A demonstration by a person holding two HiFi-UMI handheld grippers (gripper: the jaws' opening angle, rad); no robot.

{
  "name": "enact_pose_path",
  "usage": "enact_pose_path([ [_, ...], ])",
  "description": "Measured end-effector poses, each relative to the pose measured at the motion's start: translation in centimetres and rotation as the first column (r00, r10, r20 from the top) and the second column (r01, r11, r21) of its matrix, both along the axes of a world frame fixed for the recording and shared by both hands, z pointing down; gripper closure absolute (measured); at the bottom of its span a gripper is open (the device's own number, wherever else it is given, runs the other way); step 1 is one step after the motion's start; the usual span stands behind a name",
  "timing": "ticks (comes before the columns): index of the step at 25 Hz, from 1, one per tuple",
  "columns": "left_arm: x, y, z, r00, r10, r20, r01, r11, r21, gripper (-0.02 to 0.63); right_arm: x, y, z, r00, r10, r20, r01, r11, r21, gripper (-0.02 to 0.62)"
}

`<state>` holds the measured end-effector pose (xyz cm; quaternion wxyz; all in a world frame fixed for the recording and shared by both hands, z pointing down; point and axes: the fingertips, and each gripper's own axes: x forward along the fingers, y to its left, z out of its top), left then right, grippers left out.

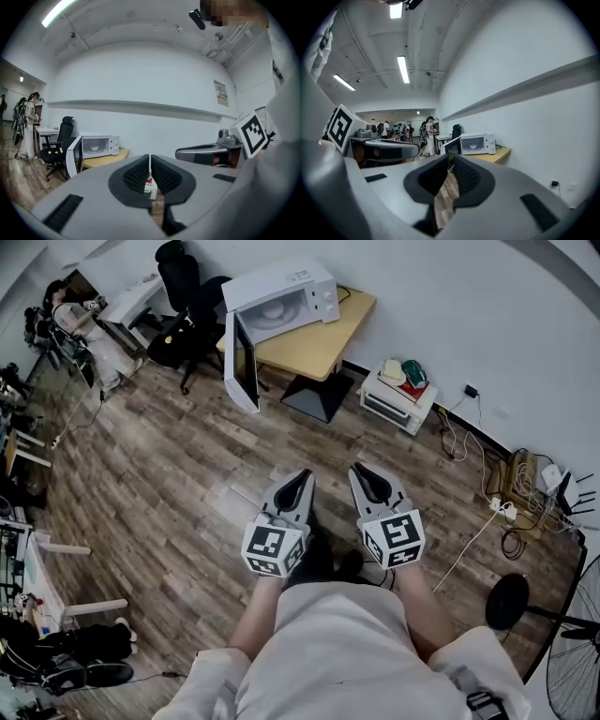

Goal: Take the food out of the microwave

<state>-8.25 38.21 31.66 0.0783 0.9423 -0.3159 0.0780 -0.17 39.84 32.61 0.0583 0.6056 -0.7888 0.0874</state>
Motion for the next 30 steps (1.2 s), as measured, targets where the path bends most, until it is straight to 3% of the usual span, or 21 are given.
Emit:
enact_pose_path([
  [10,0.7,-4.5,1.4,1.0,-0.006,-0.016,0.005,1.0,-0.023,0.591,0.2,-4.8,1.3,0.999,-0.046,-0.015,0.045,0.998,-0.036,0.457],
  [15,0.5,-8.9,1.9,1.0,-0.017,-0.019,0.016,0.999,-0.037,0.591,0.0,-9.4,1.7,0.997,-0.074,-0.011,0.073,0.996,-0.052,0.385],
  [23,0.8,-17.6,2.1,1.0,-0.011,-0.02,0.01,0.999,-0.036,0.587,0.5,-18.0,1.3,0.995,-0.097,0.005,0.097,0.993,-0.062,0.333],
  [30,0.8,-23.8,1.9,1.0,0.02,-0.016,-0.021,0.999,-0.036,0.495,1.6,-24.5,0.7,0.999,-0.047,0.024,0.049,0.996,-0.072,0.313],
])
